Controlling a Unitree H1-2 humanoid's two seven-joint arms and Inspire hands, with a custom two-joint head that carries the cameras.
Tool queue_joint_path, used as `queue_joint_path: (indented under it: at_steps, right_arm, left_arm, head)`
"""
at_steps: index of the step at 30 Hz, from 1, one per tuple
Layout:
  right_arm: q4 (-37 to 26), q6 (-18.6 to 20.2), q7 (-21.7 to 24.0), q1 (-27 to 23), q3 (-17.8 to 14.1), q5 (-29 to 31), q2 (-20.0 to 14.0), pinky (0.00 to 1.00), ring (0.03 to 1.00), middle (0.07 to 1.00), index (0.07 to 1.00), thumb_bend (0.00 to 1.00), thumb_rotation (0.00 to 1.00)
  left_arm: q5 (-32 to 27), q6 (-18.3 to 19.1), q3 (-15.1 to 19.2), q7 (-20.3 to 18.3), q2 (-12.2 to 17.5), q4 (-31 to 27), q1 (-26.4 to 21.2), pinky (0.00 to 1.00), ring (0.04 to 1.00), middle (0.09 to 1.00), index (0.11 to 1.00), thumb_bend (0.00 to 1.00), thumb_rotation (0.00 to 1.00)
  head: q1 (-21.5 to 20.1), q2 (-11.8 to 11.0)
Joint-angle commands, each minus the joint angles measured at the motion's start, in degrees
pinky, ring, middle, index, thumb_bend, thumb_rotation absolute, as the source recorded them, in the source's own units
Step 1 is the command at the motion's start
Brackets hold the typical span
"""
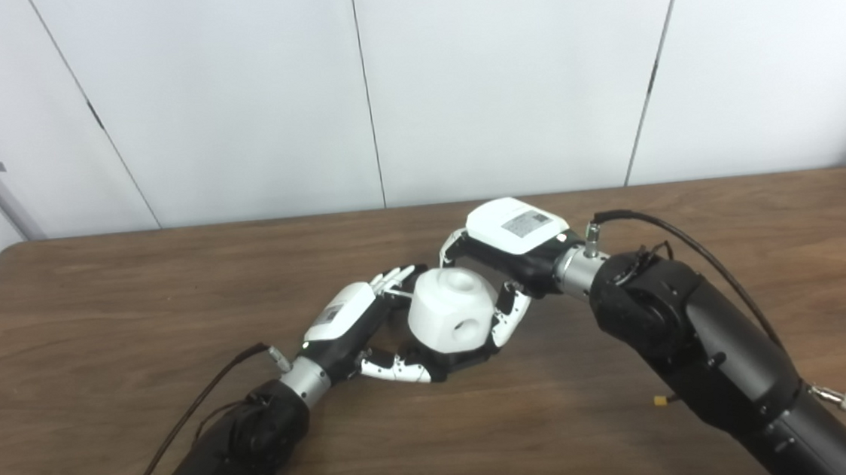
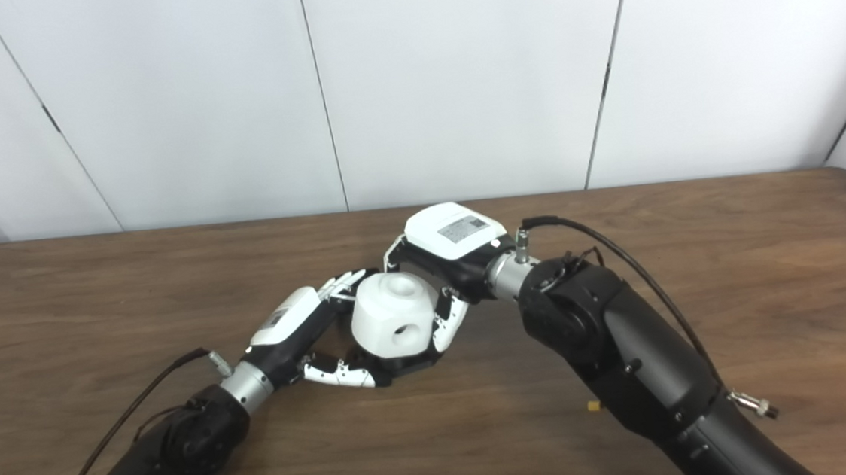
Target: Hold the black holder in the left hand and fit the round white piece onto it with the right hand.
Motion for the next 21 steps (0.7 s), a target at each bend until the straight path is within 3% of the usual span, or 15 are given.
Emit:
queue_joint_path:
  at_steps: [1, 11, 21]
  right_arm:
    - [-1.28, -2.27, 1.03, -1.79, 0.49, 0.00, -1.22, 0.64, 0.754, 0.756, 0.480, 0.53, 0.14]
    - [-1.30, -2.99, 2.20, -2.00, 0.73, 0.49, -1.65, 0.68, 0.765, 0.759, 0.480, 0.53, 0.14]
    - [-0.64, -3.71, 1.04, -2.19, 1.34, 0.39, -0.04, 0.67, 0.763, 0.750, 0.480, 0.53, 0.14]
  left_arm:
    - [3.01, 2.37, -3.53, -7.44, -1.51, 2.09, 2.88, 1.00, 1.000, 0.983, 0.482, 0.52, 0.06]
    - [3.17, 2.79, -3.35, -7.26, -1.91, 1.83, 3.04, 1.00, 1.000, 0.978, 0.482, 0.52, 0.06]
    - [3.05, 3.86, -3.32, -7.57, -2.53, 1.76, 2.98, 1.00, 1.000, 0.978, 0.482, 0.52, 0.06]
  head:
    - [0.02, 0.02]
    - [0.23, 0.39]
    - [0.61, 0.58]
